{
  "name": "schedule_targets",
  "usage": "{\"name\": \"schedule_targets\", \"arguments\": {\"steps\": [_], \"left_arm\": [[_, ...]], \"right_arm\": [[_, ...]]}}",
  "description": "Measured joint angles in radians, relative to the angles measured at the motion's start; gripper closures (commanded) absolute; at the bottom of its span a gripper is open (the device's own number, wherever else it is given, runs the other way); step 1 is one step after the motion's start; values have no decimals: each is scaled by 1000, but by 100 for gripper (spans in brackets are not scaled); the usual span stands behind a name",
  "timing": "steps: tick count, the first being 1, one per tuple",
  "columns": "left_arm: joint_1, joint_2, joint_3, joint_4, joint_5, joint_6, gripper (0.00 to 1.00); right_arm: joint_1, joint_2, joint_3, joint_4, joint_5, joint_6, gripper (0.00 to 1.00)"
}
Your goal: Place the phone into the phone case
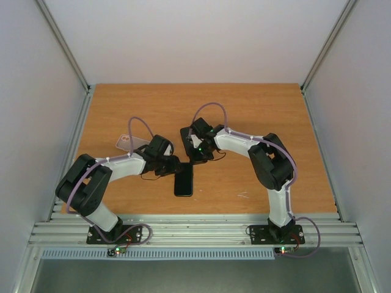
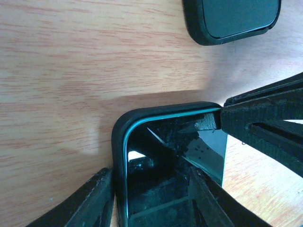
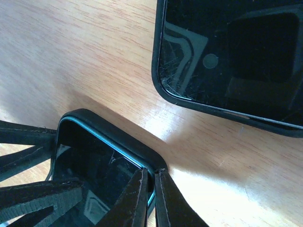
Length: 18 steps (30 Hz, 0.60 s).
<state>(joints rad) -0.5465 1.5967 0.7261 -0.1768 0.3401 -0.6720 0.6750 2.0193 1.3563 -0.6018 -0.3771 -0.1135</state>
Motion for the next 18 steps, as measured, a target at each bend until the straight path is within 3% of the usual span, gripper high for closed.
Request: {"name": "schedule_targets", "arguments": {"steps": [13, 18], "left_arm": [[-75, 17, 29, -41, -124, 3, 47], [-95, 15, 32, -51, -166, 2, 46]], "right_arm": [[79, 63, 111, -138, 200, -5, 92], [106, 71, 119, -121, 266, -5, 91]]}}
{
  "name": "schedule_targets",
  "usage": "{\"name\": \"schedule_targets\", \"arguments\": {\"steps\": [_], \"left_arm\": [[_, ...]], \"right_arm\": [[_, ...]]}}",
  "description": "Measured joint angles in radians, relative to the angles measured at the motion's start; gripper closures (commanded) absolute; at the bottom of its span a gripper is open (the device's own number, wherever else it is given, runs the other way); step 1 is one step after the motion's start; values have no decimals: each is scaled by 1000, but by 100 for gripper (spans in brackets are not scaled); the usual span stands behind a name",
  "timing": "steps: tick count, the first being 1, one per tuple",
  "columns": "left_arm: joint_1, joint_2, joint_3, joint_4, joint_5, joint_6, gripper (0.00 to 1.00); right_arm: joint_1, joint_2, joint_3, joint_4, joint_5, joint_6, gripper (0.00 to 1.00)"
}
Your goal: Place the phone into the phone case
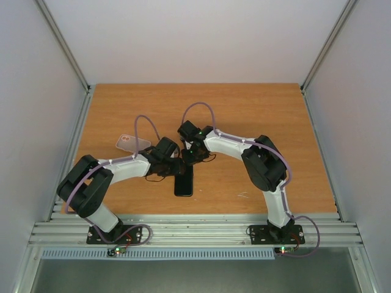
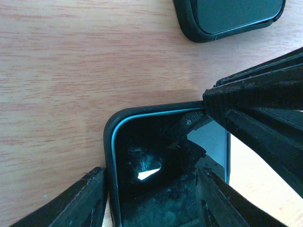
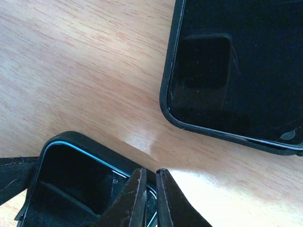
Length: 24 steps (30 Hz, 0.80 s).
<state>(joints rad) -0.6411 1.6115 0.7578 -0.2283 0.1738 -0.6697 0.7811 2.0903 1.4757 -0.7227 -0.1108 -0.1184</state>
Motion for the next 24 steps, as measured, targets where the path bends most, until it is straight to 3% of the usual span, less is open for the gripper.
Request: {"name": "schedule_targets", "arguments": {"steps": [12, 16, 24], "left_arm": [[-61, -10, -35, 29, -111, -11, 53], [-80, -17, -51, 48, -144, -16, 52], [-115, -61, -156, 230, -87, -71, 50]], "right_arm": [[6, -137, -193, 192, -10, 13, 84], [43, -217, -289, 169, -68, 33, 82], [117, -359, -463, 165, -162, 110, 76]]}}
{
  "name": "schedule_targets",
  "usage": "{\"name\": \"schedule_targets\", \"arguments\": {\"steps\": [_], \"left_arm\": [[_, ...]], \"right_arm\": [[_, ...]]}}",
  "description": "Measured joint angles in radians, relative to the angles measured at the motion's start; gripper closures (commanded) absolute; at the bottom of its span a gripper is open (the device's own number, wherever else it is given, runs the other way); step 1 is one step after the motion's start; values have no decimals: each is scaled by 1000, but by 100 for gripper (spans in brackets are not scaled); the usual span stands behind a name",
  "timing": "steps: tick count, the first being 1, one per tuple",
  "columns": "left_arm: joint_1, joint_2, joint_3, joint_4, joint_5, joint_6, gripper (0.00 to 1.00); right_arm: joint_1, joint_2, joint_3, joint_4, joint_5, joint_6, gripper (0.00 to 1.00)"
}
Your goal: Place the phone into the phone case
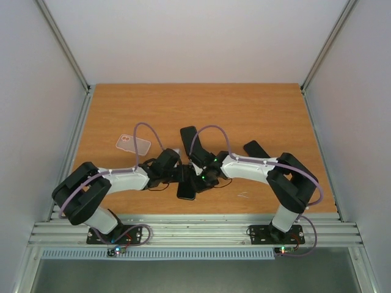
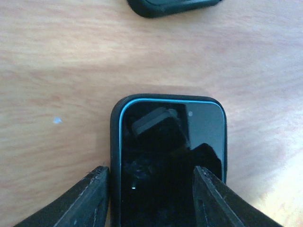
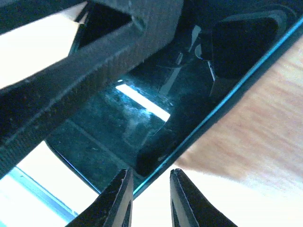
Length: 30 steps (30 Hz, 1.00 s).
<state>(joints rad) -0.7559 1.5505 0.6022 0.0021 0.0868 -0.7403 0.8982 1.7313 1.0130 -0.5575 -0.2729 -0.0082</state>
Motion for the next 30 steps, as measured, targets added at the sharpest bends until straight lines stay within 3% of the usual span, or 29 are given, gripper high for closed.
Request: {"name": "schedule_targets", "arguments": {"steps": [10, 26, 30], "left_arm": [[-16, -103, -102, 75, 89, -78, 43], [-27, -269, -143, -158, 58, -98, 39], [-22, -271, -126, -201, 45, -91, 40]], "right_arm": [[54, -25, -59, 47, 11, 102, 76], [124, 70, 58, -78, 149, 128, 81], [131, 22, 19, -29, 164, 123, 80]]}}
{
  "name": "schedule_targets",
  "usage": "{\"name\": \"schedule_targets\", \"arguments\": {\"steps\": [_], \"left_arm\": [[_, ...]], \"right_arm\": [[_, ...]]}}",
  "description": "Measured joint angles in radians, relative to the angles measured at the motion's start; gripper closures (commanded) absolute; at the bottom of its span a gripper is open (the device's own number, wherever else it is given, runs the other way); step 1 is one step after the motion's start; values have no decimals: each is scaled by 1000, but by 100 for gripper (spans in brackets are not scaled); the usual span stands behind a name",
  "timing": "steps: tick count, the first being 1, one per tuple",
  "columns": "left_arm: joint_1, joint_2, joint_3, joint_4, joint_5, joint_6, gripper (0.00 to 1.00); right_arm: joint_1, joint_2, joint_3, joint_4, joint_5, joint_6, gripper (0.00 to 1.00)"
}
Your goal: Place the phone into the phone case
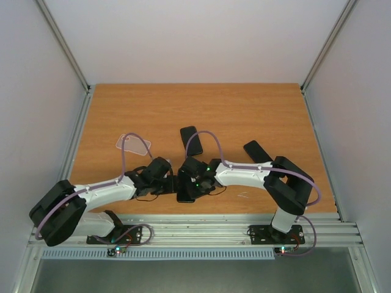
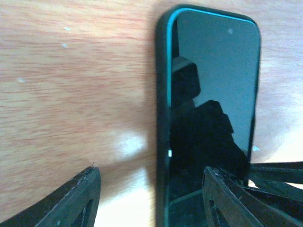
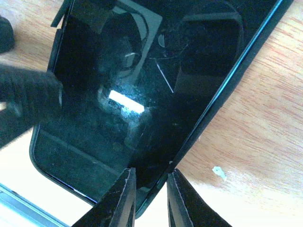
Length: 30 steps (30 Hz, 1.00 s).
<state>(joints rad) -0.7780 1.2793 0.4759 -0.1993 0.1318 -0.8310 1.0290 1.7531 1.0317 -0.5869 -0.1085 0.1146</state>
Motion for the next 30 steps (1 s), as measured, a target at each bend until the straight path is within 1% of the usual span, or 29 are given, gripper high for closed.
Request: {"name": "schedule_targets", "arguments": {"steps": [4, 9, 13, 18, 21, 25, 30], "left_arm": [[54, 13, 35, -72, 11, 33, 44], [150, 81, 112, -148, 53, 106, 45], [165, 153, 179, -171, 92, 155, 48], [177, 231, 245, -178, 127, 197, 51], [181, 269, 279, -180, 138, 214, 53], [184, 313, 321, -183, 142, 230, 58], [184, 341, 350, -198, 134, 243, 65]], "right_arm": [[5, -56, -75, 81, 12, -14, 76], [5, -147, -168, 138, 1, -25, 70], [5, -191, -188, 180, 3, -23, 65], [-10, -206, -218, 241, -1, -12, 66], [-53, -206, -222, 255, -25, -10, 66], [-151, -201, -209, 274, -73, -11, 68], [-251, -131, -130, 282, -132, -24, 71]]}}
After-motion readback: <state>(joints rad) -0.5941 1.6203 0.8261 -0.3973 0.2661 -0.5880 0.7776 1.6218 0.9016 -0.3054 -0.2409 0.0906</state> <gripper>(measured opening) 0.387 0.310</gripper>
